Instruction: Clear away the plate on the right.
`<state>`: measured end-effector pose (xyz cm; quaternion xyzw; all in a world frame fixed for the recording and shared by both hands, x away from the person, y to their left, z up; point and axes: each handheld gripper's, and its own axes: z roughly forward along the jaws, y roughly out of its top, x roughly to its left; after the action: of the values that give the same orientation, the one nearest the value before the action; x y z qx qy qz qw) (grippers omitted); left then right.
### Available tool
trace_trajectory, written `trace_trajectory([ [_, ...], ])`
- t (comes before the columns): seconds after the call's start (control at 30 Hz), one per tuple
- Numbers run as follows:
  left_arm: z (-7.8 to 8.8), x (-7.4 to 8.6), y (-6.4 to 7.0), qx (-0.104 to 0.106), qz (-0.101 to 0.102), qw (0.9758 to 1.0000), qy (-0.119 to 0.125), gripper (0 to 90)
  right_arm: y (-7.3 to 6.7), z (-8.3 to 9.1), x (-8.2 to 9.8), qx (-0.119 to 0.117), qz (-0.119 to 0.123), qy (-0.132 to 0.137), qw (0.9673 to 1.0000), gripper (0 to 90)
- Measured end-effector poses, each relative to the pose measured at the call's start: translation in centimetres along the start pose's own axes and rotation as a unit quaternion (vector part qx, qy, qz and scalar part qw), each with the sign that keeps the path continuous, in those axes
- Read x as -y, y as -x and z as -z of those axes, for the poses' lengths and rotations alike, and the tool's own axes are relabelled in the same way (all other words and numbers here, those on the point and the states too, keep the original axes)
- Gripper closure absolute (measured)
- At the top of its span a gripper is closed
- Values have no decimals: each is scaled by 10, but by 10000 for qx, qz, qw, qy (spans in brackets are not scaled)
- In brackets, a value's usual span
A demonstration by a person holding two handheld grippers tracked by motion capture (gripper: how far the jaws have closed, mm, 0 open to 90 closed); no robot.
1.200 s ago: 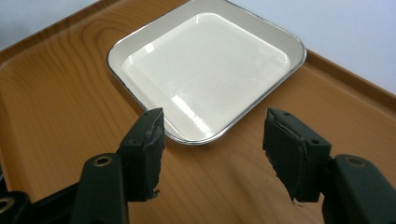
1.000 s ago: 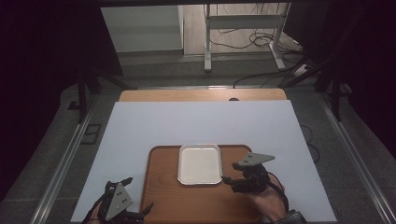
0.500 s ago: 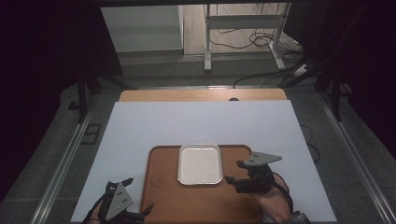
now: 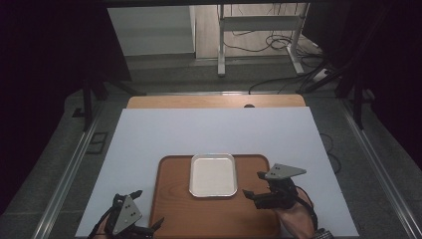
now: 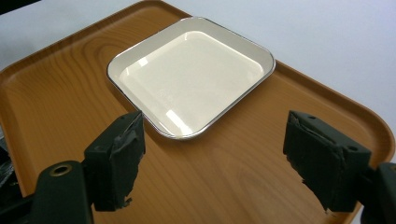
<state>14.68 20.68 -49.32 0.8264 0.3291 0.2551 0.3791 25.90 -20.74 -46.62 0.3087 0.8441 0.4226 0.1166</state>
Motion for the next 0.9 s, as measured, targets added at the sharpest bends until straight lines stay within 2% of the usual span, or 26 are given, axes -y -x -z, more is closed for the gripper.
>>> trace_trajectory([
  [0.33, 0, 0, 0, 7, 12, 10000, -2, 14, 4, 8, 5, 20, -17, 42, 10000, 147],
  [0.9, 0, 0, 0, 12, -2, 10000, -13, 14, 14, 25, 16, 192, 0, 39, 9998, 57],
])
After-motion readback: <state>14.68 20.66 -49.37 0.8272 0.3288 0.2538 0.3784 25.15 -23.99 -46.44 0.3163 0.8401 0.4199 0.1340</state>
